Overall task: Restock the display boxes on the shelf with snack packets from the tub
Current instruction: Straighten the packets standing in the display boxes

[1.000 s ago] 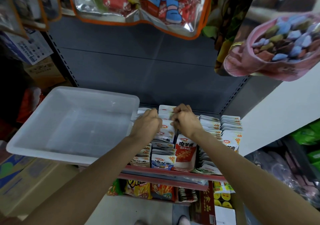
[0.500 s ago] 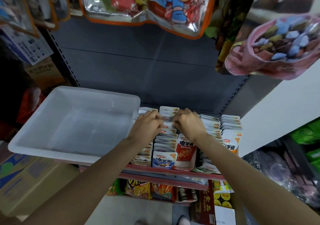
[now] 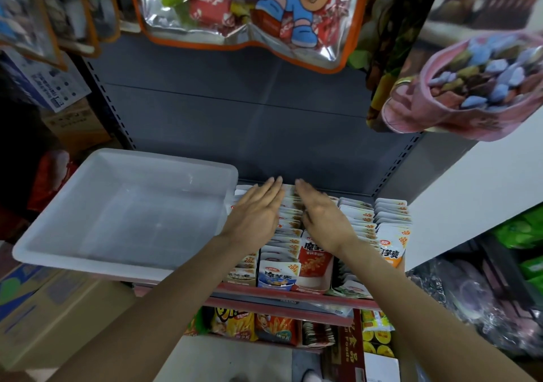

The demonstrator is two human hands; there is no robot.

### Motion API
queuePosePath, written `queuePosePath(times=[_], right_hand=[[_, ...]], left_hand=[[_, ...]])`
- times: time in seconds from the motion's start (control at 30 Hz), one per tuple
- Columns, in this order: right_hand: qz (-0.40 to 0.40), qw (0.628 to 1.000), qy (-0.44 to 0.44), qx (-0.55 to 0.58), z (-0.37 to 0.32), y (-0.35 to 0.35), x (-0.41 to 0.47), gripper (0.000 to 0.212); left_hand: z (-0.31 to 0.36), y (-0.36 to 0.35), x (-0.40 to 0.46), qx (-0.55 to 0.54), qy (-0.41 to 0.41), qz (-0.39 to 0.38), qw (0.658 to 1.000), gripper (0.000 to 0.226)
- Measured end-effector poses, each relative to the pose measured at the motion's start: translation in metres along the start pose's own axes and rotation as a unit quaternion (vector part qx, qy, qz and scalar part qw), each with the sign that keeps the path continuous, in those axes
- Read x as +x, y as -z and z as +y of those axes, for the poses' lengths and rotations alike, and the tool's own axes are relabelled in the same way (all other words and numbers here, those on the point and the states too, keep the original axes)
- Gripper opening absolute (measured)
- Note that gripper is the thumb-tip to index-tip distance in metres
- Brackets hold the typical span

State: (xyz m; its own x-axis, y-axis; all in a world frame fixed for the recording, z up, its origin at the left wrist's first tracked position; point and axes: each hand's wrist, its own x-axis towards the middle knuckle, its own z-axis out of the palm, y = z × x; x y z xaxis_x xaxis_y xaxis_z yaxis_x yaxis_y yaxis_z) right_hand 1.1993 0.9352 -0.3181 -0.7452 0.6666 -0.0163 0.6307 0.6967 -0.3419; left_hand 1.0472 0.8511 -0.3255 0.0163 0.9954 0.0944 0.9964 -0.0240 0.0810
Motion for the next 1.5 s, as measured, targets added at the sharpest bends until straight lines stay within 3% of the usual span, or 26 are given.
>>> queuePosePath(times=[0.07,0.13,0.27,0.33,0.47,0.67,0.83,0.97,1.07,1.17,1.33,1.4,1.5], right_hand=[[-0.046,0.997,0.007,-0.055,0.001,-0.005,-0.002,0.060],[-0.021,0.998,0.007,-0.063,0.002,-0.006,-0.003,0.056],[0.015,0.998,0.014,-0.057,0.003,-0.004,-0.003,0.055],[-0.012,0.998,0.011,-0.064,0.002,-0.007,-0.004,0.055],[-0.118,0.988,0.006,-0.096,0.001,-0.008,-0.004,0.059],[-0.041,0.997,0.036,-0.058,-0.002,-0.001,-0.019,0.055],[-0.094,0.989,0.056,-0.102,-0.008,-0.011,-0.033,0.054],[-0.109,0.985,0.051,-0.126,-0.012,-0.008,-0.034,0.056],[-0.085,0.993,0.042,-0.071,-0.018,-0.009,-0.047,0.059],[-0.093,0.993,0.041,-0.063,-0.019,-0.011,-0.063,0.076],[-0.137,0.978,0.037,-0.150,-0.017,-0.009,-0.064,0.108],[-0.130,0.975,0.033,-0.175,-0.020,-0.011,-0.057,0.105],[-0.116,0.973,0.035,-0.198,-0.023,-0.020,-0.053,0.090]], left_hand=[[-0.001,0.000,0.001,0.050,-0.004,-0.049,0.998,0.055],[0.001,0.004,0.002,0.064,0.002,-0.079,0.995,0.055],[-0.001,0.005,0.000,0.023,0.010,-0.005,1.000,0.053],[-0.001,0.003,-0.002,0.033,0.008,0.018,0.999,0.058],[-0.004,-0.002,-0.009,0.052,-0.005,-0.089,0.995,0.054],[-0.011,-0.001,-0.025,-0.003,-0.051,0.019,0.999,0.049],[-0.002,0.001,-0.050,0.059,-0.096,-0.059,0.992,0.067],[0.003,-0.003,-0.057,0.101,-0.070,-0.068,0.990,0.079],[0.008,-0.005,-0.058,0.037,-0.060,-0.050,0.996,0.075],[0.009,-0.003,-0.064,-0.035,-0.068,-0.046,0.996,0.075],[0.009,0.003,-0.061,0.040,-0.059,-0.095,0.993,0.103],[0.017,0.003,-0.051,0.076,-0.034,-0.104,0.991,0.107],[0.034,0.000,-0.043,0.099,0.007,-0.142,0.985,0.095]])
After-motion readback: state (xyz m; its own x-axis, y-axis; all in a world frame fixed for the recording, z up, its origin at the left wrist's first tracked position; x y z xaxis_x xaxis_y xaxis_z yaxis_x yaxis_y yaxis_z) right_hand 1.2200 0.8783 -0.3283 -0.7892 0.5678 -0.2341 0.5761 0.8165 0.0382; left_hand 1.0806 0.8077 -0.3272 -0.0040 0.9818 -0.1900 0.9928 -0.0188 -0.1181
